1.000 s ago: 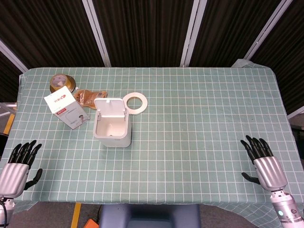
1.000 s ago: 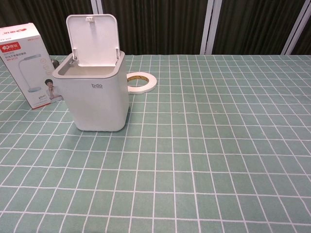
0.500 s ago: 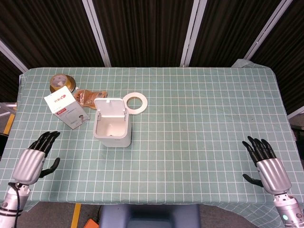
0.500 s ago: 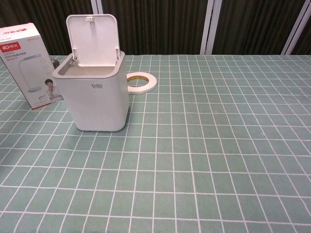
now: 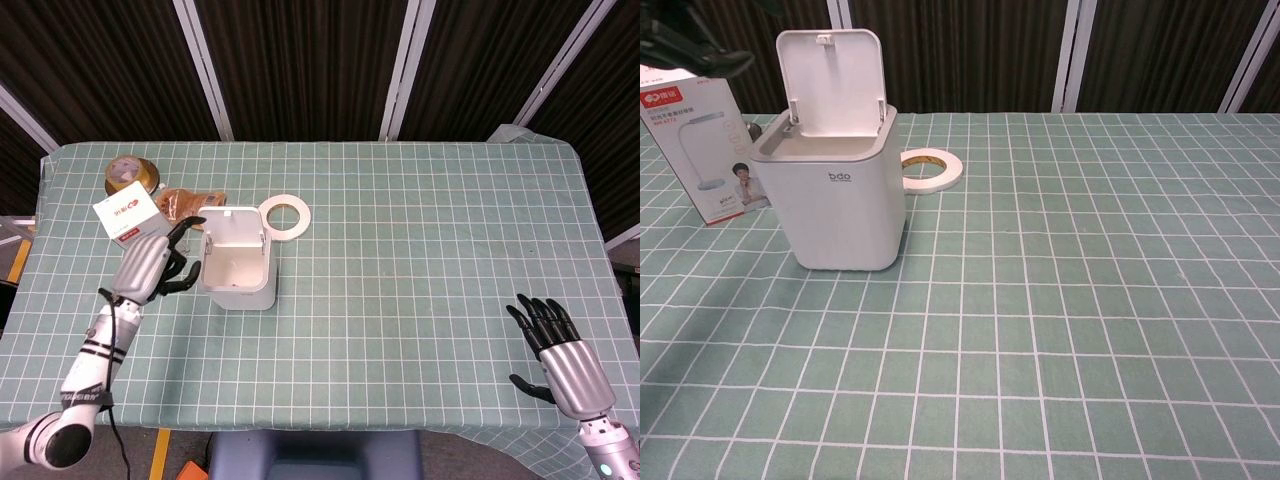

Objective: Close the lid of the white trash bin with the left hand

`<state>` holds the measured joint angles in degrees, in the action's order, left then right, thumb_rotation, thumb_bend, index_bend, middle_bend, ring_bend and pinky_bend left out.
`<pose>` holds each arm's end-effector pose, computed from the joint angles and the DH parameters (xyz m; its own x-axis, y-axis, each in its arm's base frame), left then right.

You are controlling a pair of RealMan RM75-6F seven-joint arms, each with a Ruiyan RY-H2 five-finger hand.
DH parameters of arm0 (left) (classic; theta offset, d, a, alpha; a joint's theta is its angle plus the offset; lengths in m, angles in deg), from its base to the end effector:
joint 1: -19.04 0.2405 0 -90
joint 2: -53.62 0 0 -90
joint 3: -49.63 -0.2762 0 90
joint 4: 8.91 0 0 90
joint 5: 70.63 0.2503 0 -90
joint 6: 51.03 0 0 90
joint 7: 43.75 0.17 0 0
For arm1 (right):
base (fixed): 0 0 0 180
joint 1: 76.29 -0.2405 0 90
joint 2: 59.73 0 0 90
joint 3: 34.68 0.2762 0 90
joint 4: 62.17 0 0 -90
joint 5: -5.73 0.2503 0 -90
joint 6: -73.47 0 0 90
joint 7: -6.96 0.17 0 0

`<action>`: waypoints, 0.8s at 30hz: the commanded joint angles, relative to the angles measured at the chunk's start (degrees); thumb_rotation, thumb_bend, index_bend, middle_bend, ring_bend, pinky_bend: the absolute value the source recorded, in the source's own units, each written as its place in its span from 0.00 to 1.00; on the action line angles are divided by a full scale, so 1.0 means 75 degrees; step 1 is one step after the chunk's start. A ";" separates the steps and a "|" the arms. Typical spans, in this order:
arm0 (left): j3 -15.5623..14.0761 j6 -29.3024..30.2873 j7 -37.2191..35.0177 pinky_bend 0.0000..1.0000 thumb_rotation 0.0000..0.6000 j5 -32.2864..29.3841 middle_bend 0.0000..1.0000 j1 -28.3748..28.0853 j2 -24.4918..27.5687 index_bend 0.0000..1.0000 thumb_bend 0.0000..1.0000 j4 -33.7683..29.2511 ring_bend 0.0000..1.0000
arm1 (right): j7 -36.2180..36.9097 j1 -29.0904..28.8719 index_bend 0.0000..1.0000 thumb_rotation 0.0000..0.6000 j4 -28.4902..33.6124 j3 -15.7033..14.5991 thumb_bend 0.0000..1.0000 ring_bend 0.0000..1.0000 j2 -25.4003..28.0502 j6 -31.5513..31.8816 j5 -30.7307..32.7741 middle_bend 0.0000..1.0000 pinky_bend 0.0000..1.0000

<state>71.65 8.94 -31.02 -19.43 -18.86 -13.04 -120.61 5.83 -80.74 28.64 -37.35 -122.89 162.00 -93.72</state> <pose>-0.1142 0.3879 0.0800 0.0833 0.1951 0.9772 0.9777 -0.2055 -0.0423 -0.3234 -0.1813 0.1174 0.4629 -0.0328 0.8858 -0.8655 -0.2326 0.4436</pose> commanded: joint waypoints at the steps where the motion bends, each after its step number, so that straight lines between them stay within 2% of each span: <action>1: 0.0487 -0.0367 0.0935 1.00 1.00 -0.1587 1.00 -0.1359 -0.0706 0.19 0.48 0.0533 1.00 | 0.0017 -0.0012 0.00 1.00 0.0038 -0.0016 0.00 0.00 0.0053 -0.0066 0.0038 0.00 0.00; 7: 0.0476 -0.0218 0.1302 1.00 1.00 -0.2064 1.00 -0.1952 -0.1049 0.18 0.48 0.1076 1.00 | 0.0034 -0.0022 0.00 1.00 0.0090 -0.0026 0.00 0.00 0.0129 -0.0152 0.0091 0.00 0.00; 13: 0.0148 -0.0674 0.1632 1.00 1.00 -0.2582 1.00 -0.2282 -0.0892 0.19 0.48 0.1195 1.00 | 0.0022 -0.0024 0.00 1.00 0.0118 0.0005 0.00 0.00 0.0139 -0.0193 0.0170 0.00 0.00; 20: -0.0045 -0.0747 0.1754 1.00 1.00 -0.2895 1.00 -0.2448 -0.0503 0.21 0.48 0.0793 1.00 | 0.0075 -0.0019 0.00 1.00 0.0126 -0.0009 0.00 0.00 0.0179 -0.0185 0.0135 0.00 0.00; 24: -0.0270 -0.0675 0.1898 1.00 1.00 -0.2889 1.00 -0.2420 -0.0099 0.21 0.48 0.0236 1.00 | 0.0082 -0.0007 0.00 1.00 0.0138 -0.0027 0.00 0.00 0.0196 -0.0169 0.0096 0.00 0.00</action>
<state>70.59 3.53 -17.48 -41.02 -37.07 -15.15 -116.86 6.43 -80.81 29.66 -37.53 -121.44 160.71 -92.97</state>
